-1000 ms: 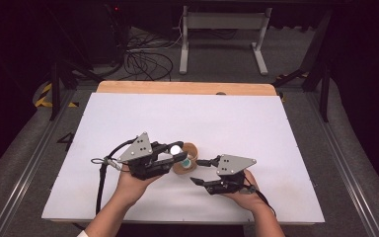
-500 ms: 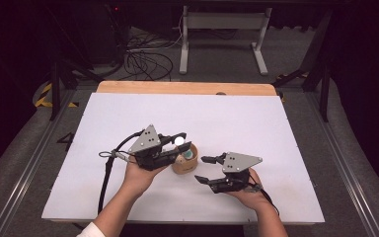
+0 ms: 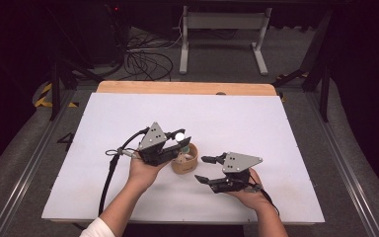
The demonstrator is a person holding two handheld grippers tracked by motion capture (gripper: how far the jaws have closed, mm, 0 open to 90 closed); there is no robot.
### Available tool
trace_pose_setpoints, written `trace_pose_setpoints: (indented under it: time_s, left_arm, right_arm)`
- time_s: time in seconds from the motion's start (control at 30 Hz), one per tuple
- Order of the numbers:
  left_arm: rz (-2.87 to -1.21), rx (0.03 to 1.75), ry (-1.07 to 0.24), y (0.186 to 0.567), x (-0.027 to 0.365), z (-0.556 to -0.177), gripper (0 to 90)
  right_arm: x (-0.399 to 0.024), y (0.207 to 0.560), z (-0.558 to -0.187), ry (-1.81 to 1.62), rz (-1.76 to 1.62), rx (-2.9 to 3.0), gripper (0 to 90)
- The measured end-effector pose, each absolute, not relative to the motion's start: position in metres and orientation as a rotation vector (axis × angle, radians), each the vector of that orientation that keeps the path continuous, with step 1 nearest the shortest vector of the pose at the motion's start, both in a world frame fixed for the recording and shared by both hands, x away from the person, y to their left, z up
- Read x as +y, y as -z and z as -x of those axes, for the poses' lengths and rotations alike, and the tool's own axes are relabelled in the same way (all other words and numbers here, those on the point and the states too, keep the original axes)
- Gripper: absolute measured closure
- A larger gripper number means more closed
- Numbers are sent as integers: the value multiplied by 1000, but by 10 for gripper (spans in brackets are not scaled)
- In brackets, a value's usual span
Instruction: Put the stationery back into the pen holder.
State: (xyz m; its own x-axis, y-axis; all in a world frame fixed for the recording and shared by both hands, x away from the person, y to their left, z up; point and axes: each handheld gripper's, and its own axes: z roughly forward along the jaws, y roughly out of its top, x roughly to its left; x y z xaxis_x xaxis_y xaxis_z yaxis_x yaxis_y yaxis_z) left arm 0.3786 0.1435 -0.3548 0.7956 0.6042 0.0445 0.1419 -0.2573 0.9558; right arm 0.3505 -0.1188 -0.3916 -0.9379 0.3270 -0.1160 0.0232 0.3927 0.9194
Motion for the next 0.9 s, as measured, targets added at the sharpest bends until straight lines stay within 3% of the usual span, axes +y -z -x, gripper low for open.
trace_pose_setpoints:
  time_s: [0.37,0.9]
  left_arm:
    - [-1858,562,-543,362,137,-382,644]
    - [-1892,587,-493,370,135,-387,642]
  right_arm:
    - [-118,391,-350,-1567,-297,2372,396]
    - [-119,390,-350,-1569,-303,2353,406]
